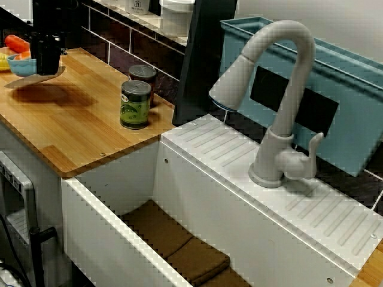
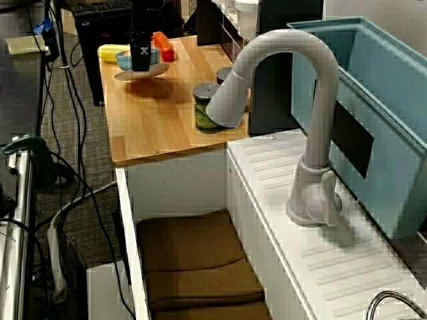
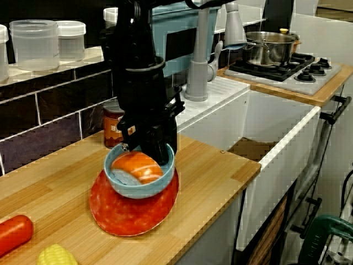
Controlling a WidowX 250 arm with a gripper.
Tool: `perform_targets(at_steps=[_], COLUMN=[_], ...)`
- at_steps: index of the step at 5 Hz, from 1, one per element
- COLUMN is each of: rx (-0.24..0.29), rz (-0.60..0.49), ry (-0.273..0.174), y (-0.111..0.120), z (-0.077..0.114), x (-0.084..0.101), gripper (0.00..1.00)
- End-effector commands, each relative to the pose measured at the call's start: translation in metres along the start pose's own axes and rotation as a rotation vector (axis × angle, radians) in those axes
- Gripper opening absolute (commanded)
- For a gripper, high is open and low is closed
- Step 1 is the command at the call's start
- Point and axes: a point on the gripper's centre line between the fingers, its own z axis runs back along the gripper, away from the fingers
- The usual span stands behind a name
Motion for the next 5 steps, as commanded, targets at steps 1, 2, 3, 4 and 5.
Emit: perform_targets(at_steps=[1,2,3,4,5], rx=[0.047,0.041,0.041,0.053,0.04], rz=[-0.008,-0.009,-0.014,-0.027,-0.047], ry=[-0.083,-0.085,-0.06,-0.058,-0.054], y=[-0.004,-0.007,-0.007,-0.011,-0.016], z=[0.032,0.037,0.032,0.031,0.033], x=[-0.012,-0.014,-0.009,-0.009,-0.01], gripper=[0.0,0.0,0.0,0.0,0.0])
